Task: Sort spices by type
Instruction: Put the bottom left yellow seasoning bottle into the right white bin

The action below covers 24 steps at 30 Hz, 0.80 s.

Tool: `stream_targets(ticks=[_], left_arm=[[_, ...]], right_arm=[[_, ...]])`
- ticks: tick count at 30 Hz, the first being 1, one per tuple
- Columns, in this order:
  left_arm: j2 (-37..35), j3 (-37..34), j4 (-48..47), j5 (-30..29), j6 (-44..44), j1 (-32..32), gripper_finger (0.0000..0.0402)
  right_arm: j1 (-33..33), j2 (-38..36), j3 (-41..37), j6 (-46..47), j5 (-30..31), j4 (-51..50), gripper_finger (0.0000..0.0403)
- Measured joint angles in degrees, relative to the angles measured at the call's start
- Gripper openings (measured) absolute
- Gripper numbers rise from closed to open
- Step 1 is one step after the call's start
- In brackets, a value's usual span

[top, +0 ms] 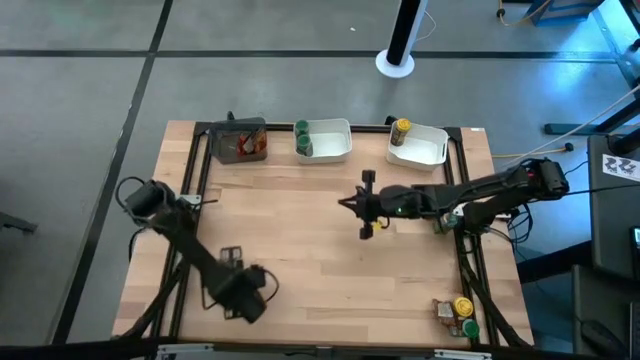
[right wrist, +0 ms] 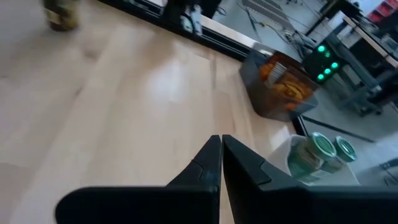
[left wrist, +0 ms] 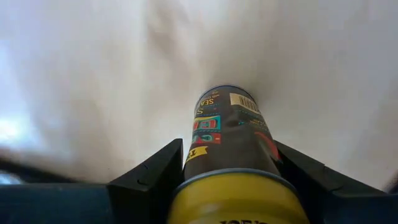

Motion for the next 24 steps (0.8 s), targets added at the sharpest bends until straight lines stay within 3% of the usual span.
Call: stream_targets(ticks=[4, 14, 24], left_arm=[[-1.26, 0.0, 0.06, -3.89, 9.11, 5.88, 0.0198], [-1.84, 0.16, 4.87, -4.12, 26.16, 20.22, 0.0198], [-1.84, 0.19, 15.72, -4.17, 35.79, 30.95, 0.0198]], right_arm=[[3.62, -0.95, 0.02, 0.5, 2.1, -0.98, 0.0017], [11.42, -5.28, 0.04, 6.62, 7.4, -6.66, 0.0017], [15.29, -8.6, 0.04, 13.89, 12.11, -15.44, 0.0017]])
